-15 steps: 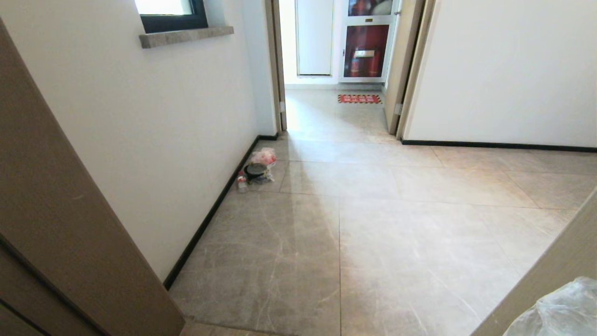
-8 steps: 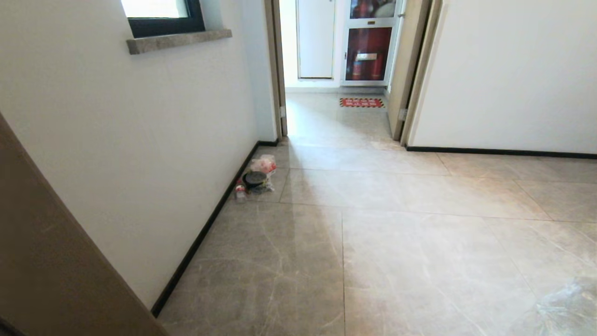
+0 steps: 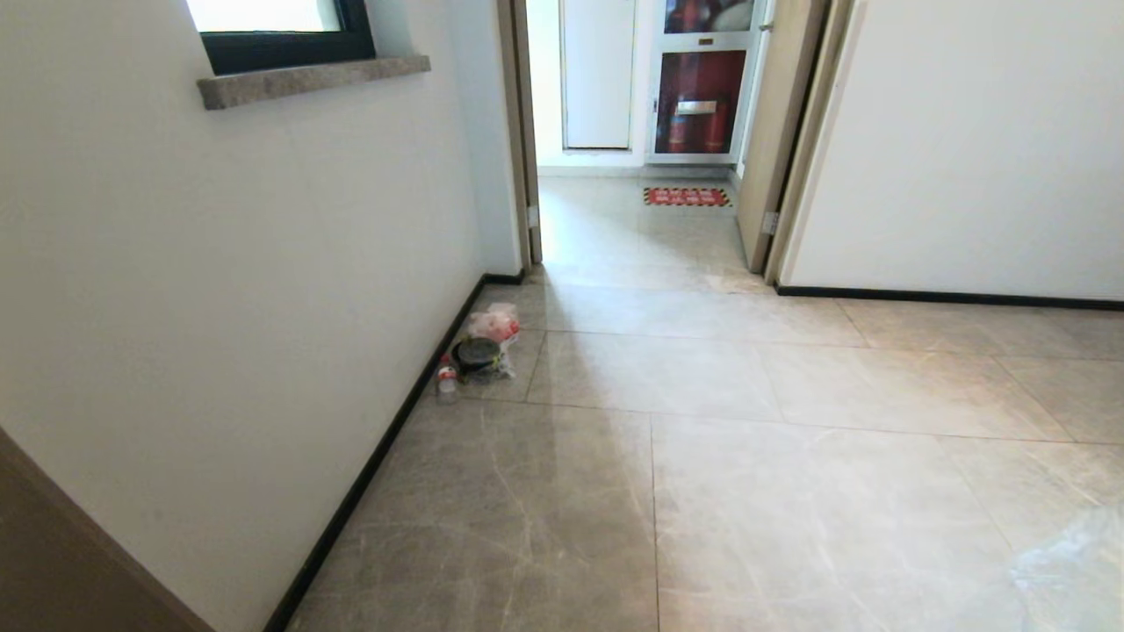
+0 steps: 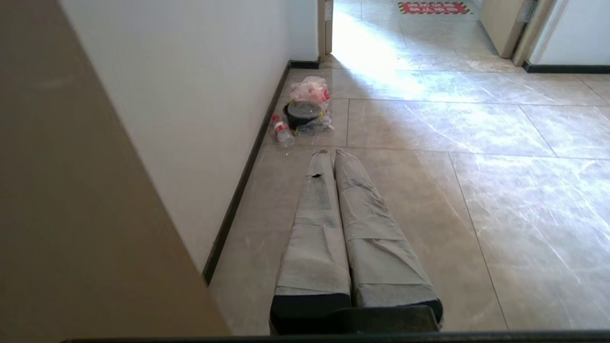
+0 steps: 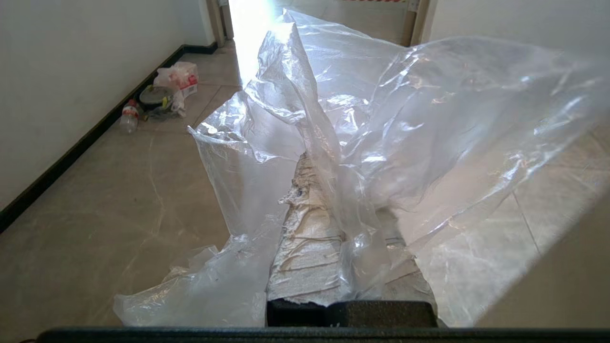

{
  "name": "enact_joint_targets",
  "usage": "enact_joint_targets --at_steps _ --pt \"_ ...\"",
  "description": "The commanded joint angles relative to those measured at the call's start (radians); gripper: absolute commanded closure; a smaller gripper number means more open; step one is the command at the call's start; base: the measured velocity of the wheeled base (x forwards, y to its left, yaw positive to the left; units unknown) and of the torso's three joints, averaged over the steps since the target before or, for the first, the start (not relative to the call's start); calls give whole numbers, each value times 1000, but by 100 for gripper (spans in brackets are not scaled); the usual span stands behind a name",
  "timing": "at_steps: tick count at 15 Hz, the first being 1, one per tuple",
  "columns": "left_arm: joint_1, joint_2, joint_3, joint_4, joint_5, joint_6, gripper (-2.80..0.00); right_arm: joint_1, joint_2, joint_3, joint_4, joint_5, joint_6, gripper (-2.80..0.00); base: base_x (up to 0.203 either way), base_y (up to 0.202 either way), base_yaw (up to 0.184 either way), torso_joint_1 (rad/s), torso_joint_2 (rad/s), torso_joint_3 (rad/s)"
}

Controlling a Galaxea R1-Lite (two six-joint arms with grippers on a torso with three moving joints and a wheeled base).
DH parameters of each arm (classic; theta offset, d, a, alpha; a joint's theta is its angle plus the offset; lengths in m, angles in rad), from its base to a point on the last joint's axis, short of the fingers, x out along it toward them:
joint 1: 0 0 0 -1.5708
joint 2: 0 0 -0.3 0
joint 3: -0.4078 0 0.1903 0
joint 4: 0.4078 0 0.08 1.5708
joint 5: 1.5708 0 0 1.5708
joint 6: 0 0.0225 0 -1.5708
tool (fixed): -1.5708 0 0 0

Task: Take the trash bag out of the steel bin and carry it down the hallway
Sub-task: Put the trash bag at the door

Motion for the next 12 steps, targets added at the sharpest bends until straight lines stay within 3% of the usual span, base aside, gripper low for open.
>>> enact_joint_targets --at_steps 1,12 --pt "0 1 0 0 1 1 0 0 1 0 0 0 -2 0 194 0 0 2 2 -5" --pt "0 1 0 0 1 1 0 0 1 0 0 0 -2 0 197 0 2 2 1 2"
